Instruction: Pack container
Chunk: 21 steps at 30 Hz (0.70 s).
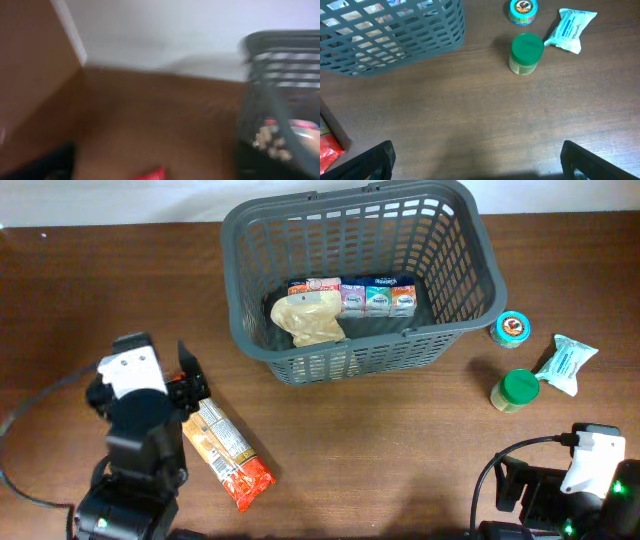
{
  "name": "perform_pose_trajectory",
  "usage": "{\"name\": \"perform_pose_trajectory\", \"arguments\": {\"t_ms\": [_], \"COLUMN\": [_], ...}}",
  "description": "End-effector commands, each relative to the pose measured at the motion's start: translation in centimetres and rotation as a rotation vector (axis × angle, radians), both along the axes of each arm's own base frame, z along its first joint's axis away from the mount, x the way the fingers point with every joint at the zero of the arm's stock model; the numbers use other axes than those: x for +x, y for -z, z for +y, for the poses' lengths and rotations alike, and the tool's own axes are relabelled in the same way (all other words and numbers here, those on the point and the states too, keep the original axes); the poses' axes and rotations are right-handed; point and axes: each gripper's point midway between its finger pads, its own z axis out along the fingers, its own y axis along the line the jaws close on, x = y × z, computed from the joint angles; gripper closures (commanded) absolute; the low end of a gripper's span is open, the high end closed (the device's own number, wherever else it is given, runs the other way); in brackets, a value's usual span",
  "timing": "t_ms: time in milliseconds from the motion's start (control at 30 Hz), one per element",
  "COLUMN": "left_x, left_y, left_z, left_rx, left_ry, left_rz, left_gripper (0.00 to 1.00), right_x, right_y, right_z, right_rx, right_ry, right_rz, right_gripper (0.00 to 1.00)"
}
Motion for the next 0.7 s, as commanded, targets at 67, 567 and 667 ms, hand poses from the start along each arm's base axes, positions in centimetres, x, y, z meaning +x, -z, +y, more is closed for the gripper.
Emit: {"name": "perform_pose_trajectory", "arguments": {"t_ms": [67, 567, 667], "left_x": [-0.4, -0.6, -1.8], "left_y": [0.2, -2.3, -2.5], "left_z": [1.7, 0.8, 3.3], "left_rx": [-0.265, -0.524, -0.553], "left_ry": [-0.228, -0.243, -0.398], "left_rz": [-0.12, -0.135, -0.067], "left_gripper": [0.01, 0.01, 0.01], "right_x": [0.1, 0.1, 0.1], "right_y": [-0.1, -0.1, -0.1], "right_z": [0.1, 0.1, 0.1], "right_rx": [-0.001, -0.001, -0.001], "right_ry": [-0.014, -0.014, -0.014], "right_rz": [-0.005, -0.005, -0.005], "right_gripper": [0.01, 0.01, 0.01]}}
